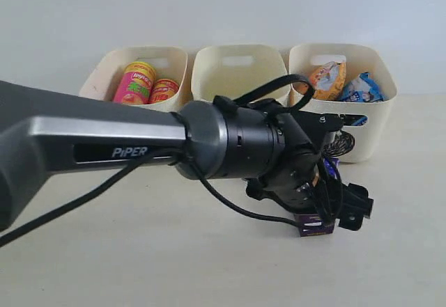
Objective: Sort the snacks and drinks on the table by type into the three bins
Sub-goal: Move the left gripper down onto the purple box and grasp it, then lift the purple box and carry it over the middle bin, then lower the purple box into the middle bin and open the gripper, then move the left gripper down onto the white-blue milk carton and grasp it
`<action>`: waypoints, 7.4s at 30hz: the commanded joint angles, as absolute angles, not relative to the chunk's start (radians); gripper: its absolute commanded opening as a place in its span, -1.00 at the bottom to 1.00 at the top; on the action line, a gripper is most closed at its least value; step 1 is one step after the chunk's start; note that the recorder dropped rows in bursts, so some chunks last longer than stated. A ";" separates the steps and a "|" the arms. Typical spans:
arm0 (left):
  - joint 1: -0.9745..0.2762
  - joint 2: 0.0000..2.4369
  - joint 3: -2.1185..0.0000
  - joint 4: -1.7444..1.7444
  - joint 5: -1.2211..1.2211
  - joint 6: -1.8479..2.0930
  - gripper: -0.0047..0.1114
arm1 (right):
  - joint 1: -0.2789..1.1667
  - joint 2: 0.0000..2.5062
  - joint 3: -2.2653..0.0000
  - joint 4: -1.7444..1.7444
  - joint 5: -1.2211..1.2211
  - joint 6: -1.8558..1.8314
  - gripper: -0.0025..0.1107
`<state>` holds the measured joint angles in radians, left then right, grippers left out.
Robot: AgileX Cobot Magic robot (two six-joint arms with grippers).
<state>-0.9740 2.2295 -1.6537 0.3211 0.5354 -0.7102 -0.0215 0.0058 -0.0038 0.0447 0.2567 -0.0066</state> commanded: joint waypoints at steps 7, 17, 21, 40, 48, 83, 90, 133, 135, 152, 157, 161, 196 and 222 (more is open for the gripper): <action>-0.978 2.324 -1.748 0.426 0.530 -0.853 0.74 | -0.020 0.000 0.000 0.047 0.244 -0.007 -0.96; -0.978 2.380 -1.753 0.446 0.531 -0.861 0.73 | -0.020 0.000 0.000 0.047 0.244 -0.007 -0.96; -0.978 2.396 -1.753 0.465 0.535 -0.861 0.64 | -0.020 0.000 0.000 0.047 0.244 -0.005 -0.96; -0.978 2.216 -1.757 0.405 0.805 -0.452 -0.85 | -0.020 0.000 0.000 0.047 0.244 -0.005 -0.96; -0.960 2.019 -1.757 0.546 0.764 -0.436 -0.85 | -0.020 0.000 0.000 0.043 0.244 -0.005 -0.96; -0.648 2.190 -1.758 0.692 0.271 -0.733 -0.24 | -0.020 0.000 0.000 0.043 0.244 -0.005 -0.96; -0.648 2.190 -1.758 0.692 0.214 -0.733 0.50 | -0.020 0.000 0.000 0.043 0.244 -0.005 -0.96; -0.862 2.001 -1.758 0.128 0.743 0.558 -0.85 | -0.020 0.000 0.000 0.043 0.244 -0.005 -0.96; -0.862 2.020 -1.758 0.075 0.778 0.707 -0.85 | -0.020 0.000 0.000 0.043 0.244 -0.005 -0.96; -0.849 2.241 -1.758 0.015 0.511 1.045 0.61 | -0.020 0.000 0.000 0.047 0.244 -0.005 -0.96; -0.787 2.288 -1.779 0.000 0.509 0.924 0.61 | -0.020 0.000 0.000 0.047 0.244 -0.005 -0.96; -0.777 2.314 -1.828 -0.039 0.500 0.924 0.61 | -0.020 0.000 0.000 0.047 0.244 -0.005 -0.96; -0.779 2.488 -2.056 -0.106 0.928 0.947 0.26 | -0.020 0.000 0.000 0.047 0.244 -0.006 -0.96; -0.779 2.405 -2.076 -0.206 0.724 0.688 0.49 | -0.020 0.000 0.000 0.047 0.244 -0.006 -0.96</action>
<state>-0.7770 2.4063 -2.0792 -0.2059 0.7970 0.7081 -0.0215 0.0043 0.0002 0.0447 0.2550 -0.0066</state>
